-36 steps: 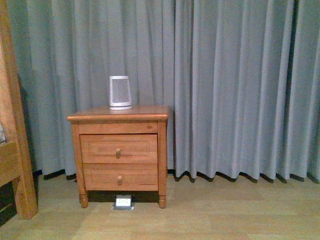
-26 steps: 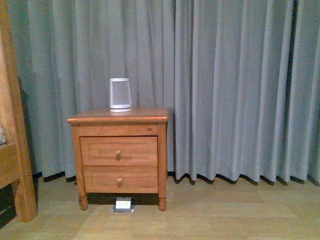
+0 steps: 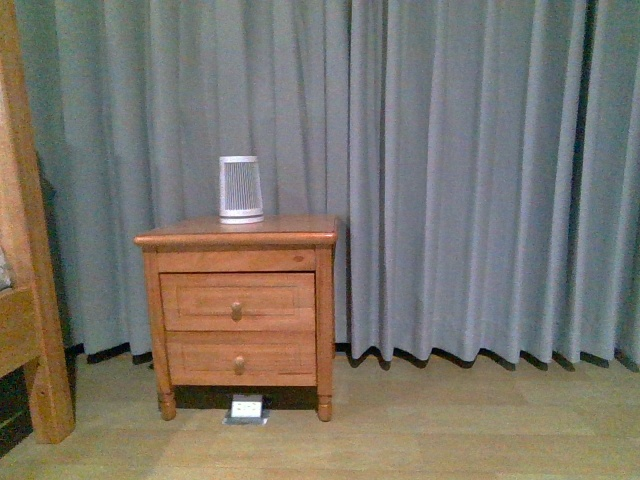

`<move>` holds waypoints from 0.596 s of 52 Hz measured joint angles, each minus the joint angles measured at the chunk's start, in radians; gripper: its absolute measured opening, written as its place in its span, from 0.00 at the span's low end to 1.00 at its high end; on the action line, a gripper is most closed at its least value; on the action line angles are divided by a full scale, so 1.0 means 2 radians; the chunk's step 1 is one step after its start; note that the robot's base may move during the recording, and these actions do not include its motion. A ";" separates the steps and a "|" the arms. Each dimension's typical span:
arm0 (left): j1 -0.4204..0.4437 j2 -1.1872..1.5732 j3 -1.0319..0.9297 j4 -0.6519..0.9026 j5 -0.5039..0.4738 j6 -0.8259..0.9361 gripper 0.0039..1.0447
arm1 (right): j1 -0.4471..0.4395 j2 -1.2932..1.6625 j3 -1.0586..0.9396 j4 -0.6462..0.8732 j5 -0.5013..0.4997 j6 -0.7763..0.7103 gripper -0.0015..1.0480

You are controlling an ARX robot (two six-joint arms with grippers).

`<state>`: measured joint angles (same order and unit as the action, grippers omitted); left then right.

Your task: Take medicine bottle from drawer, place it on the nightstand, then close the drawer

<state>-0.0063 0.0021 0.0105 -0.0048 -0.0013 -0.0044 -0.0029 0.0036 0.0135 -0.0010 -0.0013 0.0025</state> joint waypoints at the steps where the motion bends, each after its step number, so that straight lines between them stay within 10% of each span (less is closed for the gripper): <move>1: 0.000 0.000 0.000 0.000 0.000 0.000 0.94 | 0.000 0.000 0.000 0.000 0.000 0.000 0.93; 31: 0.000 0.000 0.000 0.000 0.000 0.000 0.94 | 0.000 0.000 0.000 0.000 0.000 0.000 0.93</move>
<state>-0.0063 0.0021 0.0105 -0.0048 -0.0013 -0.0048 -0.0029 0.0036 0.0135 -0.0010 -0.0010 0.0029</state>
